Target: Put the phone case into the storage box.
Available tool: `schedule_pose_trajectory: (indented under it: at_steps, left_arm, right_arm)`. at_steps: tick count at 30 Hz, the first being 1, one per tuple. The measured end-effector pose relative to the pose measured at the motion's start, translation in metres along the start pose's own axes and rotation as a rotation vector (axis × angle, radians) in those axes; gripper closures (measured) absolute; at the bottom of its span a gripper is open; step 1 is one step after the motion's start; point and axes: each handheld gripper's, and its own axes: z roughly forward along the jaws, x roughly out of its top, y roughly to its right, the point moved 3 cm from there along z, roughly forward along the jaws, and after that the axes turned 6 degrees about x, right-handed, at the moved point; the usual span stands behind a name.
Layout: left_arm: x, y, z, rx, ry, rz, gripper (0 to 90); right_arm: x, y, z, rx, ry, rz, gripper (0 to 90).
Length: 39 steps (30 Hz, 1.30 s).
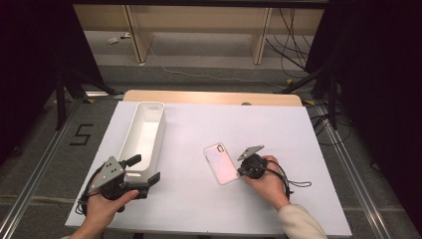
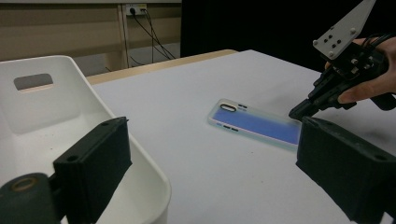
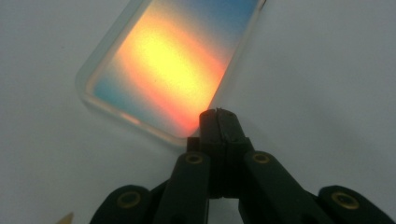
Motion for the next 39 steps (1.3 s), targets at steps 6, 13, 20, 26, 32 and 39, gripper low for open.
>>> schedule_pose_trajectory:
  at_steps: [6, 13, 20, 26, 32, 39]
  left_arm:
    - [0.0, -0.001, 0.0, -0.003, 0.005, 0.002, 9.2]
    - [0.0, 0.0, -0.001, 0.001, 0.0, 0.003, 9.3]
    - [0.0, 0.0, -0.001, 0.0, 0.0, 0.004, 9.4]
    - [0.0, 0.0, -0.001, -0.002, -0.002, 0.005, 9.5]
    - [0.0, 0.001, -0.001, -0.006, -0.001, -0.007, 10.5]
    - [0.0, 0.001, -0.001, -0.008, -0.001, 0.0, 10.4]
  right_arm:
    - [0.004, -0.009, 0.003, 0.008, 0.0, -0.026, 90.0]
    - [0.007, -0.018, 0.005, 0.028, -0.006, -0.055, 90.0]
    - [0.01, -0.026, 0.007, 0.042, -0.009, -0.065, 90.0]
    - [0.011, -0.026, 0.008, 0.046, -0.006, -0.069, 90.0]
    - [0.013, -0.029, 0.009, 0.05, -0.007, -0.074, 90.0]
    - [0.014, -0.029, 0.01, 0.053, -0.004, -0.082, 90.0]
